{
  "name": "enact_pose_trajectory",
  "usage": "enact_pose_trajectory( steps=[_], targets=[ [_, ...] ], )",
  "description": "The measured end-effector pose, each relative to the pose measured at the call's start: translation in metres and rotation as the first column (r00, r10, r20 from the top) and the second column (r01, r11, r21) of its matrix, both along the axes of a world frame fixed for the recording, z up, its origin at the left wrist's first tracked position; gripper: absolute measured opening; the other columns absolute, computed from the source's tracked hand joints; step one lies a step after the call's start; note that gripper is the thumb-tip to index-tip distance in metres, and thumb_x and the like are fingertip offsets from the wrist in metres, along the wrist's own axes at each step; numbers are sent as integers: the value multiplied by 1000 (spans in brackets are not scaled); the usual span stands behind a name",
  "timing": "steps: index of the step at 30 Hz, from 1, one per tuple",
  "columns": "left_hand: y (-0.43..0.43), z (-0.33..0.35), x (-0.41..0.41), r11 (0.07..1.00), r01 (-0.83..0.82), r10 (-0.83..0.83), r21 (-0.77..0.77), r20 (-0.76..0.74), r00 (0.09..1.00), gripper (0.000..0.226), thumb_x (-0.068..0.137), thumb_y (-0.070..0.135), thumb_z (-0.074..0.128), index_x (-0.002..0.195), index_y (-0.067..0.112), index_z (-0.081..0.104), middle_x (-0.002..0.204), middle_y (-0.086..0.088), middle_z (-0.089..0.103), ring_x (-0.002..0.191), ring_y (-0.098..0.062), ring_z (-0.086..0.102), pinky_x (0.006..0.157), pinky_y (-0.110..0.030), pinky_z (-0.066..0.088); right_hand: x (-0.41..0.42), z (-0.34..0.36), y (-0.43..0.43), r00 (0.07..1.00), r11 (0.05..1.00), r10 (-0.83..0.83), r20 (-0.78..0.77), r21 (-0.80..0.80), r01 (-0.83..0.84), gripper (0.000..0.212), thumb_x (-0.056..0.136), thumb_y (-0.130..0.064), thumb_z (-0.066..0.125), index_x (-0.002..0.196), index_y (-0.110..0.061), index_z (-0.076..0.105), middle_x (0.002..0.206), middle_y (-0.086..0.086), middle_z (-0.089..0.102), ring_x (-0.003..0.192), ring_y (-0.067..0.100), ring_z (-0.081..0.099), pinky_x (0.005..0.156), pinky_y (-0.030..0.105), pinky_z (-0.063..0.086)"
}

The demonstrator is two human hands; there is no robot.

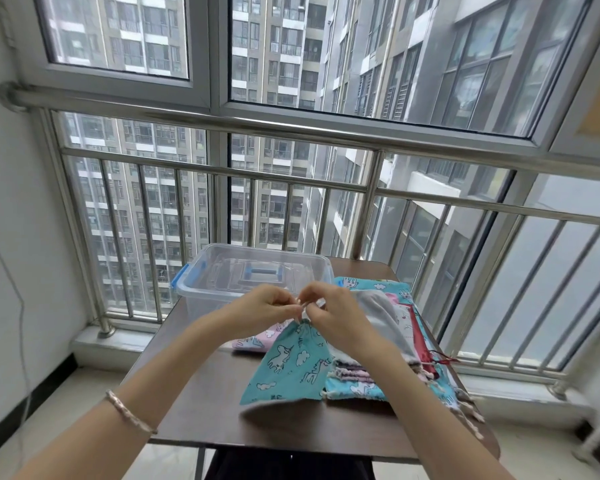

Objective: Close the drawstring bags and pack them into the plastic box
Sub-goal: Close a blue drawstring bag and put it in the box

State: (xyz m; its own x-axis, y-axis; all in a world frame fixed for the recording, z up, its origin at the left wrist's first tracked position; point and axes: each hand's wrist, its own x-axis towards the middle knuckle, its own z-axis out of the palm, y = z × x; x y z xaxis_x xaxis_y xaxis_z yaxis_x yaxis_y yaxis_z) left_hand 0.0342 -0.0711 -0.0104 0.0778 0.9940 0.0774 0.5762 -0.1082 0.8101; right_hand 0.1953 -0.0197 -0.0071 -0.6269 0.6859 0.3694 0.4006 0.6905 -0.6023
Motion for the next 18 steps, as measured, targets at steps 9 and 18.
enact_pose_trajectory(
  steps=[9, 18],
  targets=[
    [0, -4, -5, 994, -46, 41, 96, 49, 998, 22, 94, 29, 56, 78, 16, 63, 60, 7, 54, 53, -5, 45, 57, -23, 37, 4, 4, 9, 962, 753, 128, -240, -608, -252, 18, 77, -4, 55, 64, -14, 62, 67, 0, 57, 65, 11, 50, 68, 22, 44],
    [6, -9, -9, 979, -146, 151, 145, -23, 988, 17, 92, 30, 60, 81, 18, 62, 69, 9, 58, 61, -3, 50, 61, -20, 40, 1, -4, 13, 974, 853, 84, -209, -490, -178, 9, 84, 0, 66, 89, -8, 65, 79, 3, 66, 70, 11, 60, 66, 19, 51]
  ],
)
